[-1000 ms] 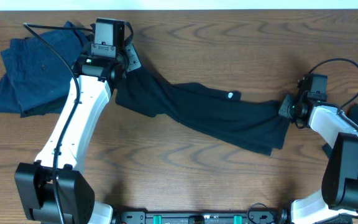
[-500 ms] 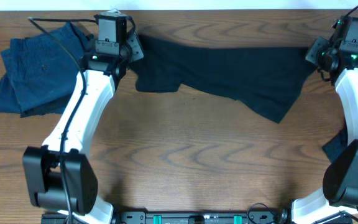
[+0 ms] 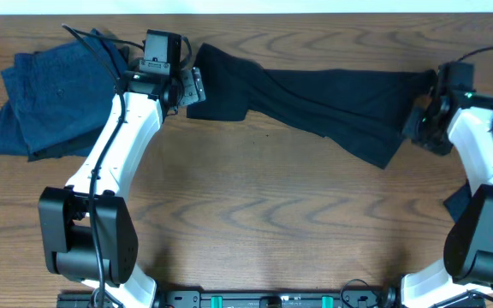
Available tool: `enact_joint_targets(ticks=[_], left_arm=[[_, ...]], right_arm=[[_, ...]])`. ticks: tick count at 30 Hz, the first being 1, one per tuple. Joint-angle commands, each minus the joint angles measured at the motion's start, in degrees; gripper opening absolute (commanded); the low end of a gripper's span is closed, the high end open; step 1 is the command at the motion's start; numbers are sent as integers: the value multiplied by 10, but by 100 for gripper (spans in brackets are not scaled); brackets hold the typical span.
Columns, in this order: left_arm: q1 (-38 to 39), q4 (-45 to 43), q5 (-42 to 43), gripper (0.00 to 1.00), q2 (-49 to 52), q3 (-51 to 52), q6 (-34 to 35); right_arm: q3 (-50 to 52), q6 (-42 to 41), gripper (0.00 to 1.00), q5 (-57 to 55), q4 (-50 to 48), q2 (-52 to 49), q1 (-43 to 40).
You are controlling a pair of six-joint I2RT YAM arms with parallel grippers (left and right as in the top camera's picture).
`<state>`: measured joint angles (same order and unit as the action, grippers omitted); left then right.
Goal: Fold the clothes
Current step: 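Stretch the shirt horizontally between the left and right grippers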
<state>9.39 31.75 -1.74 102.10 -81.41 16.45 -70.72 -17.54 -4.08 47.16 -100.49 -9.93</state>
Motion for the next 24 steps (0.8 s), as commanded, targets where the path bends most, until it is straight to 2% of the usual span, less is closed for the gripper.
enact_joint_targets(ticks=[1,8,18,21,22,24], left_arm=[[-3,-19,5,84,17,6,-35],[-20,-78,88,84,90,6,-40],[-24,-152,91,75,179,6,-66],[-24,-149,134,66,192,6,-66],[-24,-147,149,59,194,6,-66],[-23,-138,184,33,194,6,-66]], right_arm=[[24,0,57,0,1,-3,17],[44,-3,57,0,11,-3,32],[44,-5,57,0,28,-3,32],[44,-5,57,0,29,-3,32],[44,-5,56,0,28,-3,32],[44,-5,57,0,28,-2,32]])
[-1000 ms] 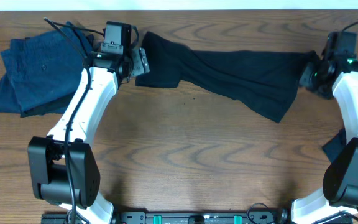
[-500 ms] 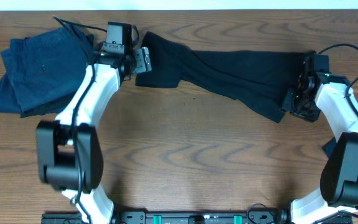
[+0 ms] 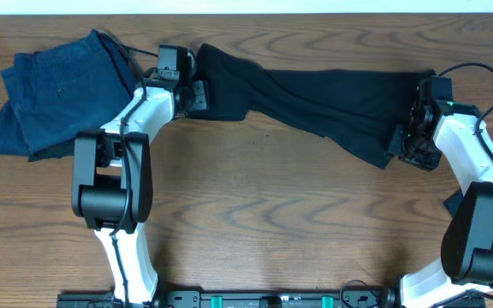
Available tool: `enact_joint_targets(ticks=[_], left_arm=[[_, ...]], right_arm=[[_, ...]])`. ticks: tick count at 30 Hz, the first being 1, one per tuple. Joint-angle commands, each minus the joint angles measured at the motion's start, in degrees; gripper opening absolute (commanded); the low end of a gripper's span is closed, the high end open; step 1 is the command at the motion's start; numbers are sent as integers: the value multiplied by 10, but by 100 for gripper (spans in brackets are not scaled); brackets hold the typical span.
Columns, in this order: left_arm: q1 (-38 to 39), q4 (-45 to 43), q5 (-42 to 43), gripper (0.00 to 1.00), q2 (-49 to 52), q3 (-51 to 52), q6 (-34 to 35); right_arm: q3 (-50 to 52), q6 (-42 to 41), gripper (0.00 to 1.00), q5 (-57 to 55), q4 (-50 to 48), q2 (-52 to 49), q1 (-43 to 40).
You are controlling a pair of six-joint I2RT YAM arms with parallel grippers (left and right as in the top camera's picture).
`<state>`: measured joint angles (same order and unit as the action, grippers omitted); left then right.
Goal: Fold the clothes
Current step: 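Stretch the shirt horizontally between the left and right grippers, then lower the shirt with both grippers, moving the right gripper inward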
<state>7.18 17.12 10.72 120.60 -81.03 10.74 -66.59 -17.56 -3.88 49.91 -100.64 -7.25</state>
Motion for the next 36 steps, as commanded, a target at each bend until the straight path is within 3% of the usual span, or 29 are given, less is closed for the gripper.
enact_joint_targets(ticks=[1,2,8,13,21,26,32,36], left_arm=[[-1,14,70,20,9,2,-8],[-2,23,82,6,7,2,-8],[-11,113,83,6,-38,1,-8],[-33,238,83,6,-170,1,-7],[-42,385,80,6,-351,1,-12],[-43,460,-2,6,-380,2,-13],[-43,502,-24,6,-378,2,-3],[-43,494,-22,6,-392,2,-4]], right_arm=[[3,-7,56,-2,1,-1,5],[3,-9,56,-2,1,-1,5],[1,-9,56,-20,1,1,4],[-47,2,59,-46,49,43,-5],[-96,63,60,29,127,129,13],[-69,78,60,28,170,128,36],[14,80,61,28,136,128,66],[73,80,63,26,46,128,86]])
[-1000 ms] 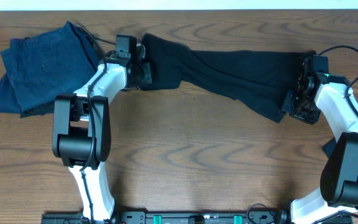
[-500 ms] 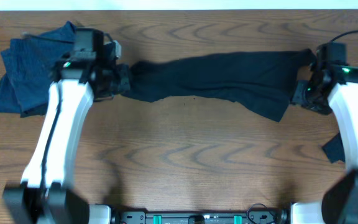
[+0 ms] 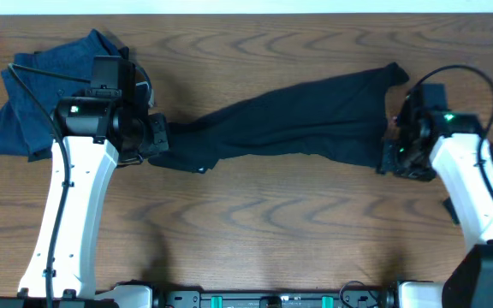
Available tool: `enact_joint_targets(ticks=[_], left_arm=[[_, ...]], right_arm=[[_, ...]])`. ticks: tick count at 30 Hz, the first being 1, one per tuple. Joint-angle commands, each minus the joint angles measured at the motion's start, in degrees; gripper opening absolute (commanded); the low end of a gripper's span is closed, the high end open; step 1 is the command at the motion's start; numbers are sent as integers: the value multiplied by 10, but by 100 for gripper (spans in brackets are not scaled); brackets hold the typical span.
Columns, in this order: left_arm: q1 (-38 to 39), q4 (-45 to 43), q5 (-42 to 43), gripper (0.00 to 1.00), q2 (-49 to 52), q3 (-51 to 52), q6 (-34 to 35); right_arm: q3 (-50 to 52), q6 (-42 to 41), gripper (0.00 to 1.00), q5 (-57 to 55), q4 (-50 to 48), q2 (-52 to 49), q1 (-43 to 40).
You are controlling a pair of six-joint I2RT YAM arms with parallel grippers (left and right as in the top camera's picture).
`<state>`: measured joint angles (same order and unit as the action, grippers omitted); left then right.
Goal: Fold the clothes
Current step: 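Lower the shirt with both grippers, moving the right gripper inward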
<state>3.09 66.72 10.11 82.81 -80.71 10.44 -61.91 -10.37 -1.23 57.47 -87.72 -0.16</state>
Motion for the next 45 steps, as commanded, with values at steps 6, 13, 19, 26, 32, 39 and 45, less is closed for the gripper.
enact_joint_targets(ticks=[6,13,19,26,32,39,45], left_arm=[[-2,-14,-16,6,-29,-1,-1],[-2,-14,-16,6,-28,-1,-1],[-2,-14,-16,6,-28,-1,-1],[-2,-14,-16,6,-28,-1,-1],[-2,-15,-17,6,-28,-1,-1],[-2,-15,-19,6,-28,-1,-2],[-2,-17,-19,6,-28,-1,-1]], right_arm=[[118,1,66,-2,-176,-2,28],[183,-30,65,-2,-300,-3,28],[195,-29,64,-2,-335,-15,28],[195,-36,53,-2,-372,-57,28],[193,-100,1,-12,-390,-62,27],[138,-108,1,-43,-263,42,4],[38,-83,1,-50,-160,147,-16]])
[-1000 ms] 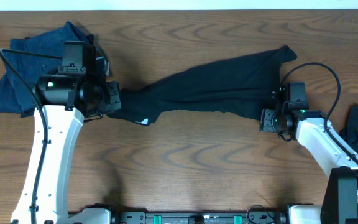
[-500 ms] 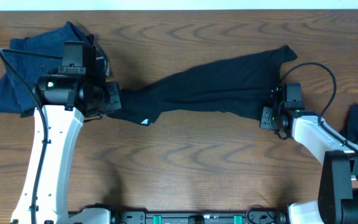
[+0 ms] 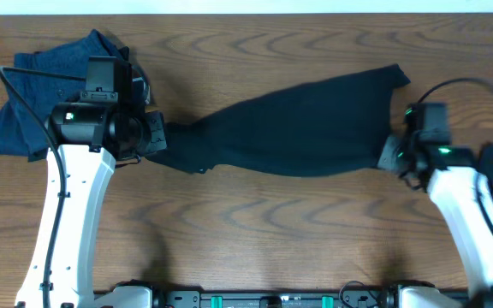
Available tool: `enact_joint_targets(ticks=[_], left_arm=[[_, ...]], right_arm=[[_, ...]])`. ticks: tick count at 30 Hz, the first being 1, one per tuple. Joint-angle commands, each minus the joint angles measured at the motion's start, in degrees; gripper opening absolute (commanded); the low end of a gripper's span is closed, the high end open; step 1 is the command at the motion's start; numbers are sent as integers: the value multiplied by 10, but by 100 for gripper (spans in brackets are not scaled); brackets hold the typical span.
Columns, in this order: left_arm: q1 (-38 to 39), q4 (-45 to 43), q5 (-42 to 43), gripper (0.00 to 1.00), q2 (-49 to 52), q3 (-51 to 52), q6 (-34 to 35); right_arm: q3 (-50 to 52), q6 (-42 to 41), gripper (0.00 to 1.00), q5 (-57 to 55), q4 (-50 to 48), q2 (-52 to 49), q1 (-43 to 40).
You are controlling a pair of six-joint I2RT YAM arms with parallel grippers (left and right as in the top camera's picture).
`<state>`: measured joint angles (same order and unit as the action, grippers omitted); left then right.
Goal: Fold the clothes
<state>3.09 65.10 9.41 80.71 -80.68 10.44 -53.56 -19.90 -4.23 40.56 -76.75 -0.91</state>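
A black garment lies stretched across the middle of the wooden table, its left end bunched and its right end wide. My left gripper is shut on the bunched left end. At the lower right corner of the cloth my right gripper is shut on its edge. The fingers of both are partly hidden by the cloth and the wrists.
A heap of dark blue clothes lies at the back left, behind my left arm. Another dark blue cloth shows at the right edge beside my right arm. The table's far edge runs along the top.
My right gripper has moved a little right and toward the front with the cloth's edge, so the garment lies flatter and wider. The left gripper has kept its place and hold.
First the black garment lay twisted along the back of the table with a gripper at each end. Both grippers stayed on its ends as it came forward to the table's middle. Now it is pulled out flatter between them.
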Motion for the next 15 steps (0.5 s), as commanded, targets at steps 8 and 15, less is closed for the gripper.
enact_joint_targets(ticks=[8,15], left_arm=[[-2,-10,-12,6,-7,-2,-1],[-2,-29,-11,6,-6,-2,-1]], right_arm=[[-81,27,1,-13,-5,-2,-21],[-81,56,1,33,17,-78,-21]])
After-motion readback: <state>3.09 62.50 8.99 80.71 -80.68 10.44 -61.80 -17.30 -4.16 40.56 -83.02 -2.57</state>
